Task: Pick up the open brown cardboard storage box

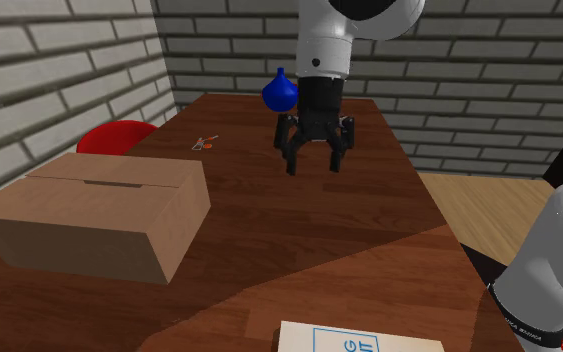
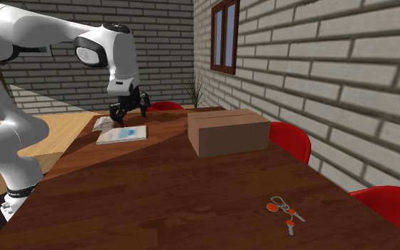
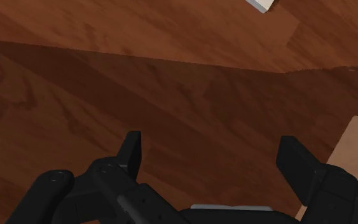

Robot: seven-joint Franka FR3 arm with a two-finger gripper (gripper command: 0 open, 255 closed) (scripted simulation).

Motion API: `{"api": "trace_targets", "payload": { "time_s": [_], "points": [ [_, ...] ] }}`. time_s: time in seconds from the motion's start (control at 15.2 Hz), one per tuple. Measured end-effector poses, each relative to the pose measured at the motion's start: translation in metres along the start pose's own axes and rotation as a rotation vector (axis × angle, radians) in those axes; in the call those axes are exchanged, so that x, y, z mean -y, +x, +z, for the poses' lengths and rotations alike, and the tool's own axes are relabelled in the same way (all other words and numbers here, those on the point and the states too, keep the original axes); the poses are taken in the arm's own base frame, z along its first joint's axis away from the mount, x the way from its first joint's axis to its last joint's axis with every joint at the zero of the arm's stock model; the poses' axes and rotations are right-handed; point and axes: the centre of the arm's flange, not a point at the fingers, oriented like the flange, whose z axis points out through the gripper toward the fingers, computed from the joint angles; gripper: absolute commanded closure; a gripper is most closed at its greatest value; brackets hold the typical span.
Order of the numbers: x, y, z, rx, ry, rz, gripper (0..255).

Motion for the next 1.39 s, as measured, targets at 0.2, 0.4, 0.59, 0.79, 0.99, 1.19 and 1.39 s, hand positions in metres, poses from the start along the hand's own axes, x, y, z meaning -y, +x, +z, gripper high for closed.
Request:
{"api": "trace_targets", "payload": {
  "time_s": [0.2, 0.4, 0.59, 0.79, 0.99, 1.19, 1.39],
  "points": [
    [0.035, 0.011, 0.014, 0.032, 0.029, 0.038, 0],
    [0.07, 0.022, 0.026, 0.063, 0.058, 0.076, 0],
    [0.1, 0.033, 0.041, 0.094, 0.087, 0.114, 0],
    [0.131, 0.047, 0.05, 0.125, 0.116, 0.153, 0],
    [0.166, 0.054, 0.062, 0.156, 0.145, 0.19, 0],
    [0.197, 0.073, 0.067, 0.187, 0.174, 0.228, 0],
    [0.229, 0.085, 0.079, 0.217, 0.205, 0.265, 0]
  ]
}}
